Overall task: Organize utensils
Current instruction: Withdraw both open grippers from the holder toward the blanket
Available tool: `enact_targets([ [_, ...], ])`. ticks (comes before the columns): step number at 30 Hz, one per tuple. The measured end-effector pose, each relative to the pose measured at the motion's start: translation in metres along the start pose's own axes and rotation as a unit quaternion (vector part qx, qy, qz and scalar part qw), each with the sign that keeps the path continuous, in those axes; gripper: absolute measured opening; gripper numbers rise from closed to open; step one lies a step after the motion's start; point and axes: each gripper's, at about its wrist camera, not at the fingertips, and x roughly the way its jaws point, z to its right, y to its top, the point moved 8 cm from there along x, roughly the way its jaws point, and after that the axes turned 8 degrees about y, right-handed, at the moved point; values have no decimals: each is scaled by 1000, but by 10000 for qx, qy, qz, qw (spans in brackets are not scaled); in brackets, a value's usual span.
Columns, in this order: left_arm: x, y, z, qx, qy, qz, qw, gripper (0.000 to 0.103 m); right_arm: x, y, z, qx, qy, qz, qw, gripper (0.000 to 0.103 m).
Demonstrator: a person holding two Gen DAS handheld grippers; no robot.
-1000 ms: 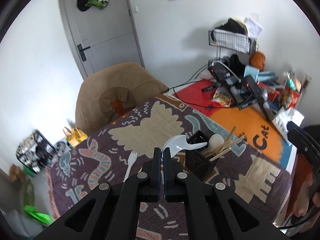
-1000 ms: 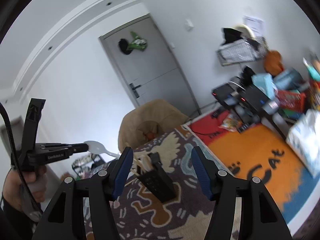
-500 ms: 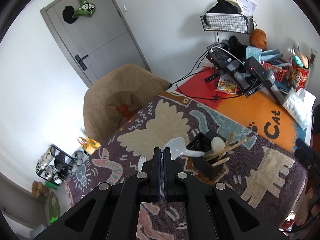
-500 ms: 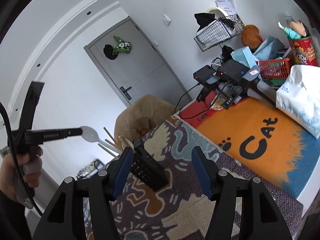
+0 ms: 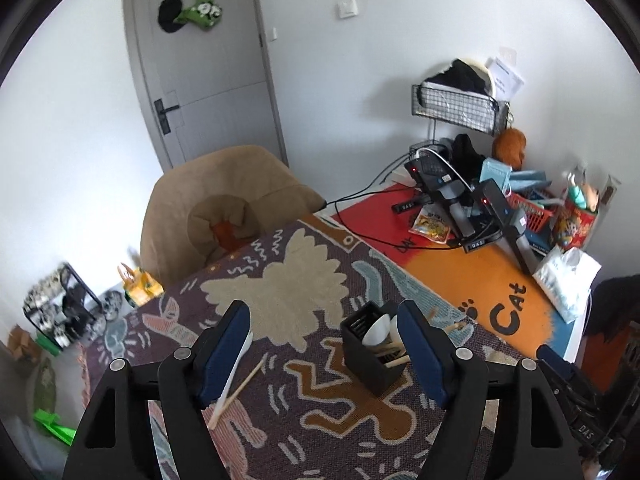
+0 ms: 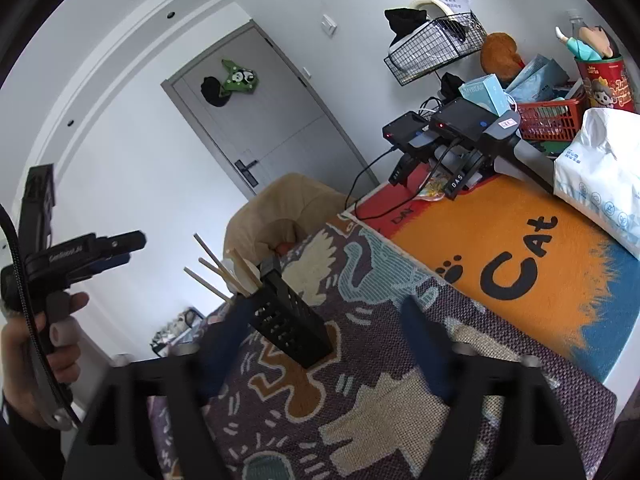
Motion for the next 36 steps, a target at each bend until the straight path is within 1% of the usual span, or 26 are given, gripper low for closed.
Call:
enact_targets([
  [1, -1, -3, -6, -37, 98, 45, 9999, 77, 1, -1, -2, -16, -30, 1, 10000, 92],
  [2, 0, -6, -11, -62, 136, 81, 9999, 78, 3, -3, -4, -24, -46, -24, 10000, 93],
  [3, 0, -9, -14, -93, 123, 91, 9998, 80, 6, -4, -5, -21, -58, -68, 10000, 93],
  [5, 1, -15, -23, -186, 60, 68, 9998, 89, 11, -9, -8, -14, -78, -165, 9998, 93],
  [7, 2, -22, -32, -249, 62, 68, 9996, 91, 17, -14, -12, -41, -95, -247, 9996, 94],
  [10, 5, -33, -47, -318, 96, 47, 9994, 92, 25, -21, -18, -77, -115, -359, 9993, 94],
  [16, 14, -63, -83, -638, 181, -54, 9978, 92, 37, -34, -30, -219, -176, -449, 9986, 94],
  [18, 17, -74, -93, -694, 165, -85, 9974, 89, 42, -39, -35, -283, -167, -506, 9982, 94],
  [23, 28, -105, -120, -979, 80, -258, 9948, 77, 52, -47, -47, -439, -174, -640, 9968, 94],
  [27, 38, -128, -135, -1180, -45, -342, 9924, 73, 59, -56, -58, -583, -172, -727, 9955, 94],
  [34, 50, -160, -148, -1271, -274, -341, 9909, 68, 62, -66, -73, -792, -253, -881, 9926, 94],
  [36, 54, -165, -150, -1250, -324, -370, 9909, 65, 61, -66, -77, -876, -289, -877, 9919, 94],
])
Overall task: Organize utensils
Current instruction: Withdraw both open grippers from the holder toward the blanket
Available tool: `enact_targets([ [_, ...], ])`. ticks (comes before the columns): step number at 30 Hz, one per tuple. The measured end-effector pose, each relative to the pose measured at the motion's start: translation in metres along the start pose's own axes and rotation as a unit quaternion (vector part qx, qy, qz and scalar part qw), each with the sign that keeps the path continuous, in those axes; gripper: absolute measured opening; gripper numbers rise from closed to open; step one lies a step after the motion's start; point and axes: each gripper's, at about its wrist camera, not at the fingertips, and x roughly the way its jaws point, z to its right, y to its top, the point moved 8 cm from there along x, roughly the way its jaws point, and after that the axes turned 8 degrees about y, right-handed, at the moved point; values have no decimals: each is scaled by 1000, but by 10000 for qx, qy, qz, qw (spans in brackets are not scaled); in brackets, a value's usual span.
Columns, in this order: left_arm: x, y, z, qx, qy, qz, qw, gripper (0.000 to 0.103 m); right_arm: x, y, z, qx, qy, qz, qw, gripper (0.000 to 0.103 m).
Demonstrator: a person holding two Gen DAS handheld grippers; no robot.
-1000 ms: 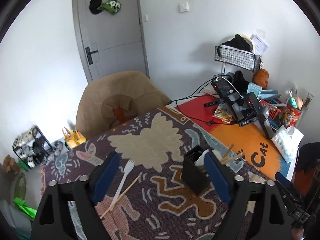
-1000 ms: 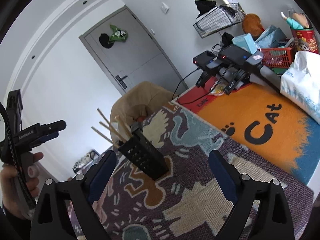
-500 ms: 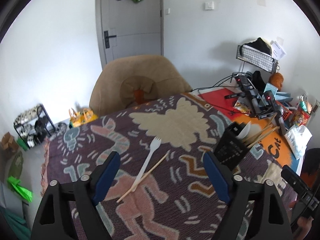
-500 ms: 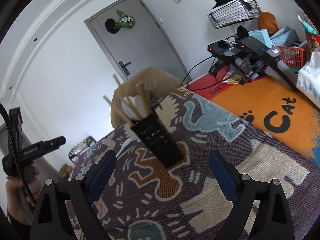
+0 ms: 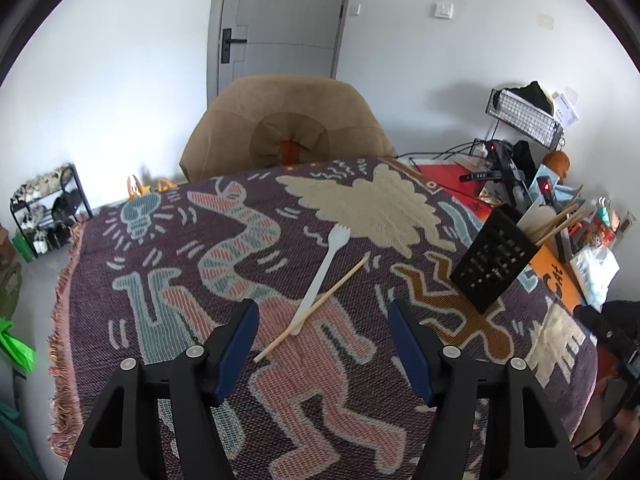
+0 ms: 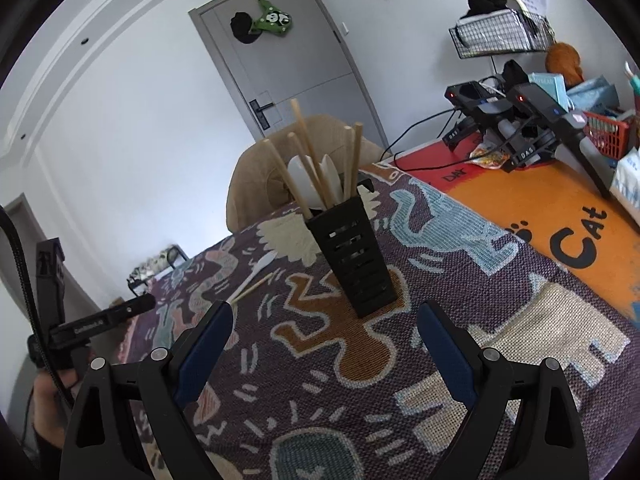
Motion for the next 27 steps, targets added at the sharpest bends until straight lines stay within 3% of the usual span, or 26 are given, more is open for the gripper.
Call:
enact_targets([
  [12, 34, -22, -29, 97, 26, -228, 9997, 57, 13, -6, -16, -237, -151, -249, 9993, 94],
  [20, 46, -39, -49, -56, 196, -498, 9986, 45, 25, -11, -22, -253, -99, -363, 9990, 94],
  [27, 56, -49, -47, 128, 232, -629, 9977, 39, 30, -14, -23, -275, -123, -409, 9987, 94],
])
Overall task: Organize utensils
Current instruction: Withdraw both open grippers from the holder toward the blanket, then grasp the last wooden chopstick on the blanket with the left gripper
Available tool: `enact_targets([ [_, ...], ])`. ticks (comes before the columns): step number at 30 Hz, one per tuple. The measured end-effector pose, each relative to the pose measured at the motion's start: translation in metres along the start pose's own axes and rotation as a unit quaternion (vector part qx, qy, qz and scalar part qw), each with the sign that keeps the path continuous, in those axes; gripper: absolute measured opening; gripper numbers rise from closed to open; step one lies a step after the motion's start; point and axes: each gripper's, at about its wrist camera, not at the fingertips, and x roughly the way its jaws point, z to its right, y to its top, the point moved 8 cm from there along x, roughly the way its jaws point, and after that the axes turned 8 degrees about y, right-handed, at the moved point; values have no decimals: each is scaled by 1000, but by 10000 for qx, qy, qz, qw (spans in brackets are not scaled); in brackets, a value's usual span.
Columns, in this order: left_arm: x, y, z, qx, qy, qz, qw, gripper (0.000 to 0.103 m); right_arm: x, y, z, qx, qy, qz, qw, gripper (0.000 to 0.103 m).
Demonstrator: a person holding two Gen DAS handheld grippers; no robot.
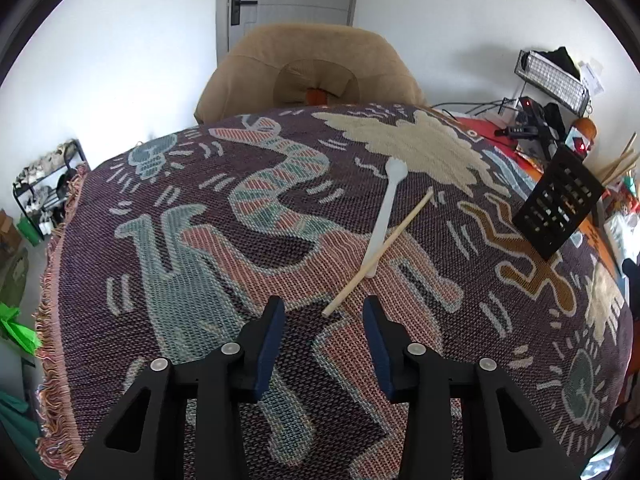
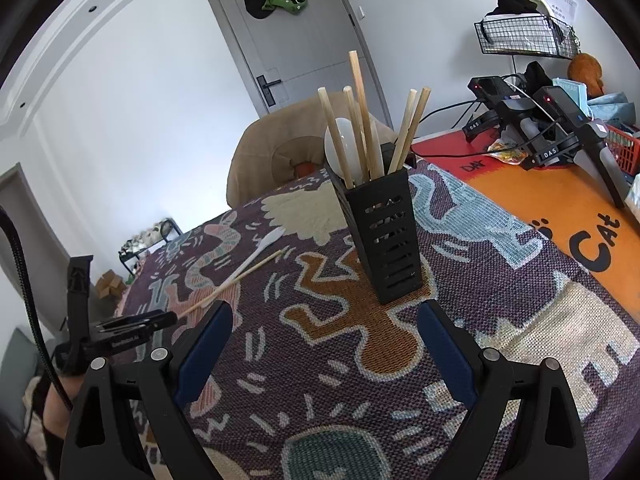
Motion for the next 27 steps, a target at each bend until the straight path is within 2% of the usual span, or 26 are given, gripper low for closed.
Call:
enact_targets([
  [2, 4, -2, 2, 51, 36, -41, 10000, 35, 4, -2, -3, -19, 10, -31, 10000, 94],
  [6, 14, -4, 6, -26, -105, -114, 9999, 35, 15, -6, -10, -66, 67, -126, 9999, 94],
  [9, 20, -7, 8, 33, -69, -190, 9998, 24, 22, -10, -15, -98, 112, -212, 9997, 94],
  [12, 20, -6, 9, -63, -246, -172, 9995, 14, 27, -12, -22, -169, 156, -261, 9994, 94],
  [19, 21, -6, 11, -143, -399, -154, 9990, 8, 36, -14, -37, -283, 226, -371, 9987, 94],
  [22, 13, -4, 10, -195, -536, -26, 9984, 6, 42, -10, -49, -399, 335, -449, 9976, 93],
  [27, -16, 8, 9, -361, -935, 409, 9941, 5, 55, 7, -72, -602, 442, -525, 9958, 93],
])
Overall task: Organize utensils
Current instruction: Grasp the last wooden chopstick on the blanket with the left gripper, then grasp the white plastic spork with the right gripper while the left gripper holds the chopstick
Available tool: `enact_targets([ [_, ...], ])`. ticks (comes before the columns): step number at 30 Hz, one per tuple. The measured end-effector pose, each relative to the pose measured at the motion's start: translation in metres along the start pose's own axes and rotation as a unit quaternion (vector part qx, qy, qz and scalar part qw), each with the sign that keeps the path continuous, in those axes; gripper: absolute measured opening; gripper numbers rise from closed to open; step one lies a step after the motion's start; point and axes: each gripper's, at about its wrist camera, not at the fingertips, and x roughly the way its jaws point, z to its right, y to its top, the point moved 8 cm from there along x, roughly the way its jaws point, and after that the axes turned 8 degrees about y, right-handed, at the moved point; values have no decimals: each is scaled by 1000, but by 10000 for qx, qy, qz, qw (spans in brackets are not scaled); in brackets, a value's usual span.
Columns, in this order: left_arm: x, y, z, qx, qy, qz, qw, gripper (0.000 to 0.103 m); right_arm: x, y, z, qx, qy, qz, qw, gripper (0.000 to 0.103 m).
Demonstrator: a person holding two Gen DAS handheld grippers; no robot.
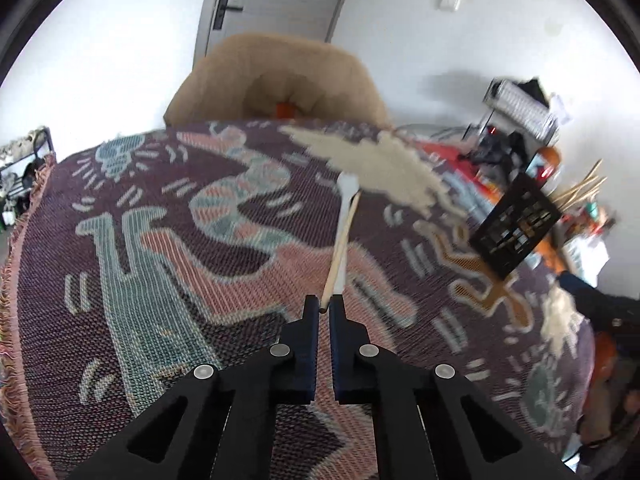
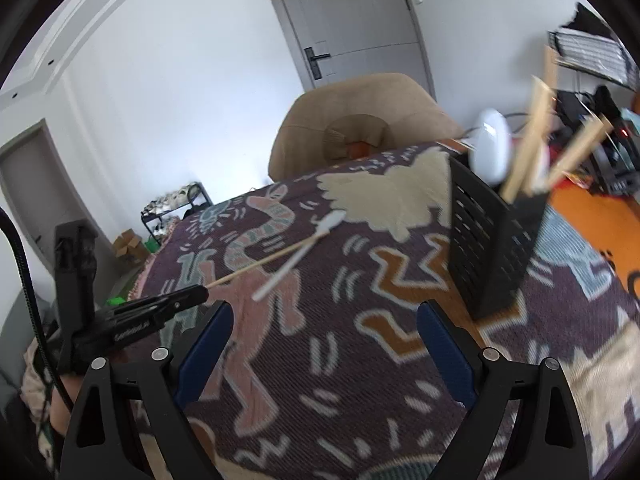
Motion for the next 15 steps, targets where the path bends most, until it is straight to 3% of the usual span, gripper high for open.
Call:
enact_targets([
  [8, -41, 24, -17, -533, -239, 797, 9951, 4, 54, 37, -25, -176, 77, -563, 9982, 71],
  [11, -57, 32, -31, -848, -314, 1135, 9894, 4, 80, 44, -30, -157, 88, -864, 9961, 62],
  [15, -77, 41, -48, -1183, -386, 1556, 9800, 4, 115, 50, -32, -75, 26, -1259, 9920, 58],
])
